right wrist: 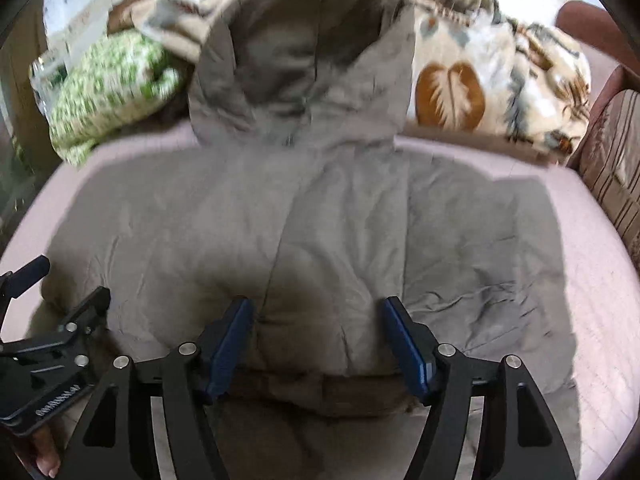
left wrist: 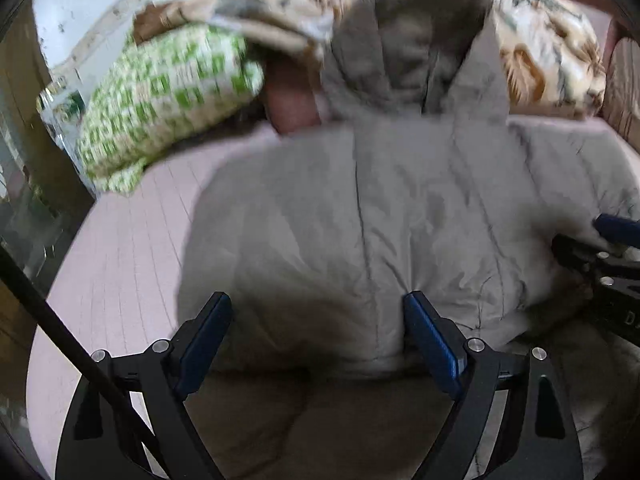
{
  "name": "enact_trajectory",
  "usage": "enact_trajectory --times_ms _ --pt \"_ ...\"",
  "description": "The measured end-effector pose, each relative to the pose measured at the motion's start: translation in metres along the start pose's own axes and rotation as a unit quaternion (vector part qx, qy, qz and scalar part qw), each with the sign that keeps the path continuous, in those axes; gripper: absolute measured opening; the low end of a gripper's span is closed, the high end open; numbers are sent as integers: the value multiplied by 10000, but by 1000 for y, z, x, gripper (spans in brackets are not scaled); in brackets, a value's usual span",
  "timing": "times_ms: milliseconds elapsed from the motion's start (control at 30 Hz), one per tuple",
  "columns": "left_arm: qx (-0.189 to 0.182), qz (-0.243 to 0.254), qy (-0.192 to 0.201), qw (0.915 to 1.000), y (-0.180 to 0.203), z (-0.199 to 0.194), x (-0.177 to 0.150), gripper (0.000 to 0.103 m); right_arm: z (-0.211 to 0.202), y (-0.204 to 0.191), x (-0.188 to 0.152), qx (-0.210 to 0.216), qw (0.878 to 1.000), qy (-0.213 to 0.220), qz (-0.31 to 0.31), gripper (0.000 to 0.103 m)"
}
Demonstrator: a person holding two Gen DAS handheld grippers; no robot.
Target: Fold large clothes
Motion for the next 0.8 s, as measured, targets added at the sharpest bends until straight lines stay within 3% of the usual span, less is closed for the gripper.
enact_trajectory --times_ms 267,800 --pt "12 -100 33 9999 0 1 -3 93 5 -5 -4 -314 9993 22 -215 76" --pt "30 -101 66 9999 -1 1 -3 94 5 -5 -4 -323 9993 18 -209 79"
Point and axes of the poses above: each gripper's, at about its wrist camera, not at the fingertips, and z roughly the way its jaws point, y to its right, x to its top, the point moved 9 cm from there along z, roughly the way its jaws point, and after that the axes turned 8 degrees about -y, right-handed, at the moved point
